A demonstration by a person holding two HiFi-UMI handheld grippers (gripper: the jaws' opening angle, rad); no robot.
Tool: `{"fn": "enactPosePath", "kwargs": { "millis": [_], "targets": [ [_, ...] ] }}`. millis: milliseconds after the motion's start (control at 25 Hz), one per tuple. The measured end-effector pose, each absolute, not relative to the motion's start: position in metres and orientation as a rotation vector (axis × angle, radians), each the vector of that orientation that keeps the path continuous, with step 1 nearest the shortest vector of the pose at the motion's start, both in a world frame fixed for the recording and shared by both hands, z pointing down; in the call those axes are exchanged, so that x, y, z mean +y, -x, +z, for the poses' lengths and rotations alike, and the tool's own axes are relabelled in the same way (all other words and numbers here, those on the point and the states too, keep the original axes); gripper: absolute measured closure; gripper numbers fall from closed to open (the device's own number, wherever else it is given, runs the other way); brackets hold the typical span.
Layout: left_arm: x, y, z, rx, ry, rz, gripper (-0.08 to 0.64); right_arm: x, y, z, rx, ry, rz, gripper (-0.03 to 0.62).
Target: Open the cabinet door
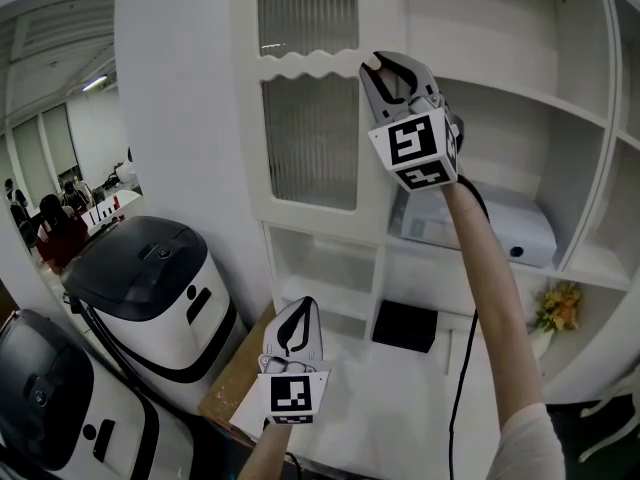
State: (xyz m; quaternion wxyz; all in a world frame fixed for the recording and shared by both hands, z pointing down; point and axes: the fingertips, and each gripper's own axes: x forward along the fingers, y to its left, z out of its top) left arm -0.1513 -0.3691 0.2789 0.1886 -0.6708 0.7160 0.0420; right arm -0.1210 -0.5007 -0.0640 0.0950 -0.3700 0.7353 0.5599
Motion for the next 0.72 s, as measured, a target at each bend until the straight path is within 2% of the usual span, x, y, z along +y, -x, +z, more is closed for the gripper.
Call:
{"fn": "enactPosePath", "kwargs": {
  "millis": [280, 720],
  "targets": [
    [-0.362, 0.15, 0.285, 2.022, 1.907, 0.106, 0.555, -0.499, 0.118, -0.065, 2.203, 1.119, 1.634, 0.517],
    [-0.344, 0.162, 0.28, 2.059, 1.865, 0.106, 0.555, -0.455, 0.123, -0.064, 2.103, 1.127, 1.822, 0.517]
  ]
}}
